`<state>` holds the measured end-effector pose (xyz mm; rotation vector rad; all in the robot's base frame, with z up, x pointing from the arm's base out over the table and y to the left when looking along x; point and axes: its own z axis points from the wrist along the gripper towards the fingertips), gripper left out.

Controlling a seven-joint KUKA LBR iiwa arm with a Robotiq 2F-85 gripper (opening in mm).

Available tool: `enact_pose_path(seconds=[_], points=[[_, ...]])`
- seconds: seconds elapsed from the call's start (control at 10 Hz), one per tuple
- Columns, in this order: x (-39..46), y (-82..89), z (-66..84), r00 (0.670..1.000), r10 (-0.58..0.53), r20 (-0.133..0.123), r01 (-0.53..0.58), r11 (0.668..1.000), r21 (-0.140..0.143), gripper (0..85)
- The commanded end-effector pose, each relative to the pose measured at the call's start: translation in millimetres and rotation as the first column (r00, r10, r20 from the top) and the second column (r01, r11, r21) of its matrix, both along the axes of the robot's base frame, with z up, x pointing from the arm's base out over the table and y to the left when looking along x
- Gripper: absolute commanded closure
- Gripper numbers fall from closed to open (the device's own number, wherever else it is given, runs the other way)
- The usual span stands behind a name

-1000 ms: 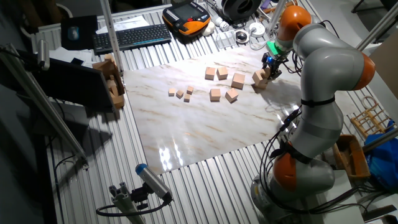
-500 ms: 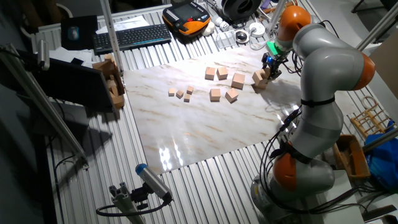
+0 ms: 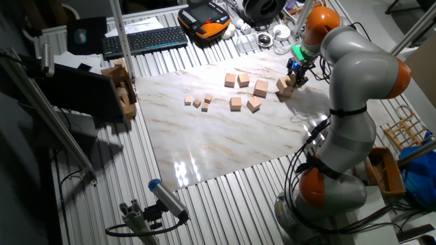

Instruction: Stack the blocks into a cross shape

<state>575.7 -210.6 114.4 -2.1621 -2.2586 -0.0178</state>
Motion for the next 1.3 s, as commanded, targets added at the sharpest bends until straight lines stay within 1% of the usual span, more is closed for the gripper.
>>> enact_pose_path(seconds=[0.0,0.6,0.7,1.2], points=[[0.1,-0.1,0.1,1.000,0.000,0.000,0.000,1.000,0.000,68.0],[0.1,0.0,0.8,1.000,0.001,0.002,-0.001,1.000,0.003,68.0],[0.1,0.0,0.8,1.000,0.001,0.002,-0.001,1.000,0.001,51.0],[0.1,0.1,0.8,1.000,-0.003,0.005,0.003,1.000,0.003,51.0]])
